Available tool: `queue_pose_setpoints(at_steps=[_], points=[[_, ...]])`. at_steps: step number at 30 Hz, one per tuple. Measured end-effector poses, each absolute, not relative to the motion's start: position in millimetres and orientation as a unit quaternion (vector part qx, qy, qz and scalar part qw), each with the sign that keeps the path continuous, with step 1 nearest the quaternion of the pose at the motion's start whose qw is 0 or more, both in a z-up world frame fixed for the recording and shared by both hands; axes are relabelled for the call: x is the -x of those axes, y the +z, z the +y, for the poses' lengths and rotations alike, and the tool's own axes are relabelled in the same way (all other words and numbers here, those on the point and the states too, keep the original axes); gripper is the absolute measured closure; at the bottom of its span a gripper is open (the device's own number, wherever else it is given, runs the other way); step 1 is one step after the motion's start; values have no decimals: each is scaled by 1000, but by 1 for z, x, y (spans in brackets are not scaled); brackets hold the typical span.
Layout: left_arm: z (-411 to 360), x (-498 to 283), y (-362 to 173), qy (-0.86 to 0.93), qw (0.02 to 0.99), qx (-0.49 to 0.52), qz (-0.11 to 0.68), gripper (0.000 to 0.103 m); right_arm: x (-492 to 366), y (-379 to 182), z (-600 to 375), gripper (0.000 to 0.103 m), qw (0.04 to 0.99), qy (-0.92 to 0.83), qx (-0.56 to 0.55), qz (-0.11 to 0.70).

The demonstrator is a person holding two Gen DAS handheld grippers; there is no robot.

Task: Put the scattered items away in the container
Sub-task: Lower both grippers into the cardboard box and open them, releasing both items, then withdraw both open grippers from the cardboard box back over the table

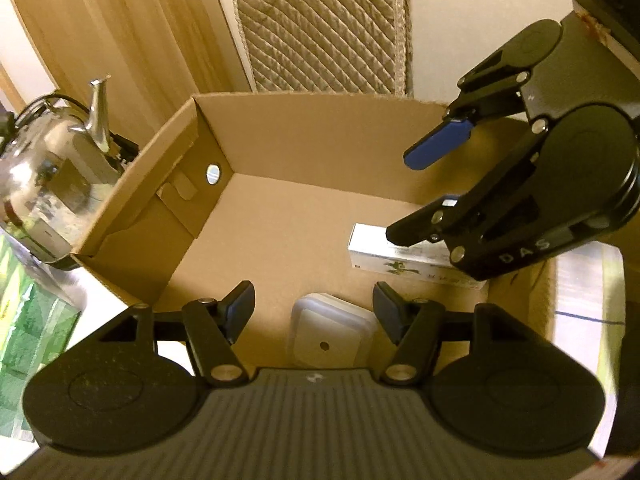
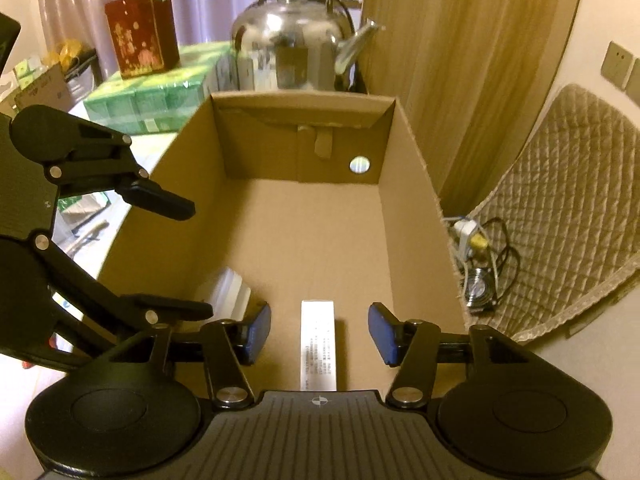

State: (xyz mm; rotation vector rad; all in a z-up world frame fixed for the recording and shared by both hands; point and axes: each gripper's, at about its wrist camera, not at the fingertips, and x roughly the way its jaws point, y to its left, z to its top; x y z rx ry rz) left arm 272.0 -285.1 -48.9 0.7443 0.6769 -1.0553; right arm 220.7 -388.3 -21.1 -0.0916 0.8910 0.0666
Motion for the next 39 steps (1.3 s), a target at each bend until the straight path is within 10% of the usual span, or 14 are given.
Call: queue_pose_setpoints(at_steps=[25, 39], points=[[-139, -179, 12, -350, 852, -210, 329, 1, -102, 37, -319, 20, 923, 68, 10, 378], [-29, -110, 1, -230, 892, -142, 364, 1, -59, 16, -248, 2, 912, 122, 2, 392]])
